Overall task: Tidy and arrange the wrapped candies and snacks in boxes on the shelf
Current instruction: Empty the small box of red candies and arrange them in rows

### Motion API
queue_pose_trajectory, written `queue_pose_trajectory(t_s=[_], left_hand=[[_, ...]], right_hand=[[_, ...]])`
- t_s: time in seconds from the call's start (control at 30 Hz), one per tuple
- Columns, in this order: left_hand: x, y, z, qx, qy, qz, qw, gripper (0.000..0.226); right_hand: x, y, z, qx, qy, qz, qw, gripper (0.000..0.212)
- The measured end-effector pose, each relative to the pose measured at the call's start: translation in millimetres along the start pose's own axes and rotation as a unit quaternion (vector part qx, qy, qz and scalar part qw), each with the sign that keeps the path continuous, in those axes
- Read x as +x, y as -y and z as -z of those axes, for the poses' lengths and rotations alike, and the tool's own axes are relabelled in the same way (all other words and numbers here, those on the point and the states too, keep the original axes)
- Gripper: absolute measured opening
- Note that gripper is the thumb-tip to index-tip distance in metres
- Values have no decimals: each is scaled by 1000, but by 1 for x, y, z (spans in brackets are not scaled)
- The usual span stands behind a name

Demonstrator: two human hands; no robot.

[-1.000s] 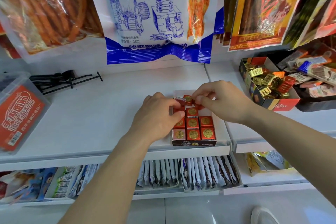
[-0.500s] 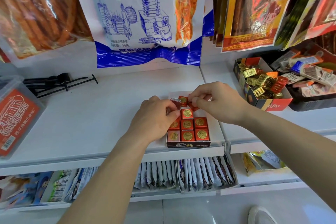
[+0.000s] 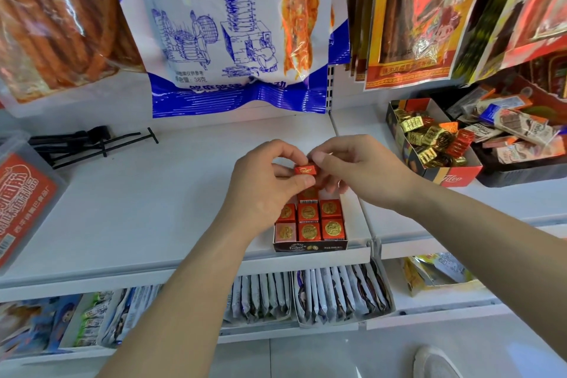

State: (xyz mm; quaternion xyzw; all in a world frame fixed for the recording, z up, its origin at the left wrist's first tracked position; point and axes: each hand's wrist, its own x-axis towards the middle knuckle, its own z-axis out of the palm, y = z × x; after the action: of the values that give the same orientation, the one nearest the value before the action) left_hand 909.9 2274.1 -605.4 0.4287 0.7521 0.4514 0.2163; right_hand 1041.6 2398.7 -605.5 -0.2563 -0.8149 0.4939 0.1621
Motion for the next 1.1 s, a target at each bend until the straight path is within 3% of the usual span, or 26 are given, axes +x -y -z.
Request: queue_pose_trajectory(t_s=[0.13, 0.27, 0.37, 0.47, 0.67, 0.87, 1.03, 1.1], left_hand=[[8, -3, -8, -15, 4, -17, 1000, 19], [24, 8, -19, 179, -76, -52, 979, 8], [33, 14, -34, 313, -84, -38, 945, 24], [38, 13, -46, 353, -103, -32, 929, 35], [36, 9, -53, 335, -108, -48, 935, 24], [35, 9, -51, 193, -83, -26, 977, 21], [32, 4, -48, 121, -69, -19, 990, 23], [30, 1, -46, 100, -74, -27, 992, 26]], right_hand=[[-3, -6, 17, 83, -58, -39, 994, 10], [-9, -15, 31, 59, -111, -57, 990, 13], [-14, -18, 38, 73, -105, -71, 989, 16], [-19, -20, 44, 85, -86, -60, 991, 17], [-24, -25, 51, 107, -64, -53, 991, 13], [-23, -26, 52, 99, -57, -51, 992, 20], [-22, -27, 50, 113, -43, -63, 991, 34], [-21, -27, 48, 124, -44, -62, 989, 29]])
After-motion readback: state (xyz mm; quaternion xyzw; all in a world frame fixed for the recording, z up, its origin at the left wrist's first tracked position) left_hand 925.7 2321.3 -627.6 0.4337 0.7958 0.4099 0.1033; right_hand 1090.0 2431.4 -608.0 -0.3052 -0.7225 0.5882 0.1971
